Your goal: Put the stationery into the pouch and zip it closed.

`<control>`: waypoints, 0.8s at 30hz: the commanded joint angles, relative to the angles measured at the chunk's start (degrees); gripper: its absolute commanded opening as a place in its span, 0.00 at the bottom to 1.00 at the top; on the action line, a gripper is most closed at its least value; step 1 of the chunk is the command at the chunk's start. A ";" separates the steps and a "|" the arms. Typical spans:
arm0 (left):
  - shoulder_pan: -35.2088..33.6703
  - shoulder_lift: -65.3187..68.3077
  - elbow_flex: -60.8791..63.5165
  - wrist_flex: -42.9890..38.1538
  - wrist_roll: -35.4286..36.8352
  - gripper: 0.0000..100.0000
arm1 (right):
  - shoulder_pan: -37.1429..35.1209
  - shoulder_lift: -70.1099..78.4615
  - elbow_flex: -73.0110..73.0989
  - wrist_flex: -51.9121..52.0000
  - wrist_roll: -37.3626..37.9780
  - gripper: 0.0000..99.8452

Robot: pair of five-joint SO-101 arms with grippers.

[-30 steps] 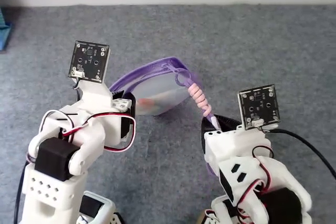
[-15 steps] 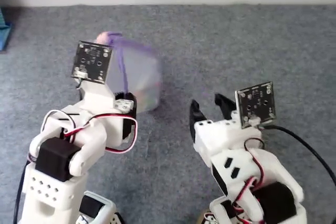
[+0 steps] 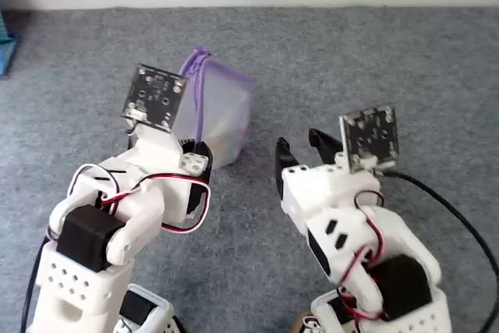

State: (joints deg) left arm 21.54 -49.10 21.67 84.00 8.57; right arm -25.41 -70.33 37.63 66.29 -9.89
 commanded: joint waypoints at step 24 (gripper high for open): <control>1.76 0.09 -2.77 8.62 -23.91 0.01 | 16.66 -4.79 -4.13 13.76 5.98 0.17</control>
State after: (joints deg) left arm 26.55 -49.71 21.58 94.11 -14.73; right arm -8.79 -75.78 35.78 79.47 -8.22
